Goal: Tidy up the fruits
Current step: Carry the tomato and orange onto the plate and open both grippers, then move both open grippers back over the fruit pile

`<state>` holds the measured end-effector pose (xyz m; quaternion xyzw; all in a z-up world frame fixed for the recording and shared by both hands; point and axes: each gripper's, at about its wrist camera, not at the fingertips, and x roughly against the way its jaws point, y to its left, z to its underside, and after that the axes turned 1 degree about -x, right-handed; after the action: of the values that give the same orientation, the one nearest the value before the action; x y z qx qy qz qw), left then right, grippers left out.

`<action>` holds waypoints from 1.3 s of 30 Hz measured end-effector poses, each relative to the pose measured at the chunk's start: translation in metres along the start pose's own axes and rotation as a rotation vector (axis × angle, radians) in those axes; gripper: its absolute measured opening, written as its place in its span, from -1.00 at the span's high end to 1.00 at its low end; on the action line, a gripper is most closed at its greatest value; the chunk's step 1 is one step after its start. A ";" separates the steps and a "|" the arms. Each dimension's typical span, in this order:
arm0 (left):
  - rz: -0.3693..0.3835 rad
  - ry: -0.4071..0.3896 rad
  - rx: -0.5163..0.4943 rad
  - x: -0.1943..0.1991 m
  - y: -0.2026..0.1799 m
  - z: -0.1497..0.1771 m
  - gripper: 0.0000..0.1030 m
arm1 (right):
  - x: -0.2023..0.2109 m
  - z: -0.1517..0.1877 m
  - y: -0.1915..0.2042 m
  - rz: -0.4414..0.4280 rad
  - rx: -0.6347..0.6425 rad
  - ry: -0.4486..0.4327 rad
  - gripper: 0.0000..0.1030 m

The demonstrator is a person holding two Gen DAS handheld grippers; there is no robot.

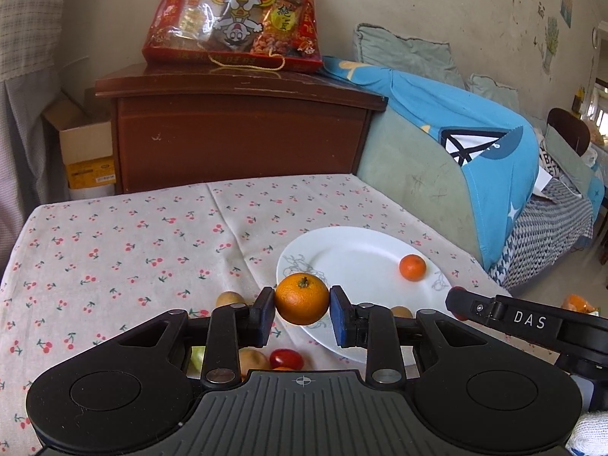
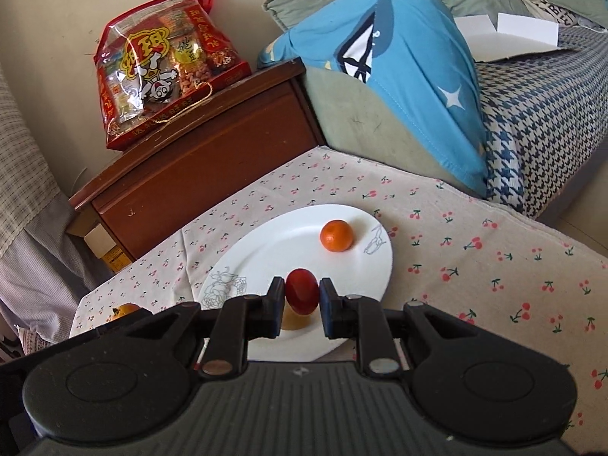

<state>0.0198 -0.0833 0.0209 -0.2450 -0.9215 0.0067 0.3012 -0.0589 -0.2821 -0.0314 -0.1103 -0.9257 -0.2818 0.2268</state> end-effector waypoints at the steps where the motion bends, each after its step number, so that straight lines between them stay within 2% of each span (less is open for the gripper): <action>1: 0.006 0.005 0.001 -0.004 -0.001 0.000 0.45 | -0.002 0.000 -0.001 0.002 -0.007 0.003 0.62; 19: 0.038 0.093 -0.017 -0.053 -0.017 0.012 0.45 | -0.028 0.002 -0.013 0.045 -0.071 0.051 0.62; 25: 0.049 0.100 -0.019 -0.062 -0.020 0.012 0.40 | -0.029 0.000 -0.015 0.034 -0.099 0.042 0.54; 26: 0.050 0.098 -0.018 -0.061 -0.021 0.012 0.31 | -0.028 0.000 -0.015 0.031 -0.100 0.036 0.54; 28: 0.042 0.079 -0.016 -0.058 -0.022 0.010 -0.08 | -0.027 -0.001 -0.014 0.025 -0.099 0.028 0.54; 33: 0.027 0.054 -0.012 -0.047 -0.019 0.003 -0.25 | -0.024 -0.003 -0.014 0.029 -0.100 0.017 0.52; 39: 0.011 0.060 0.016 -0.032 -0.010 0.000 -0.41 | -0.018 -0.002 -0.010 0.025 -0.076 0.010 0.35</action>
<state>0.0371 -0.1067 0.0047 -0.2478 -0.9107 0.0086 0.3305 -0.0459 -0.2931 -0.0429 -0.1289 -0.9118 -0.3144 0.2308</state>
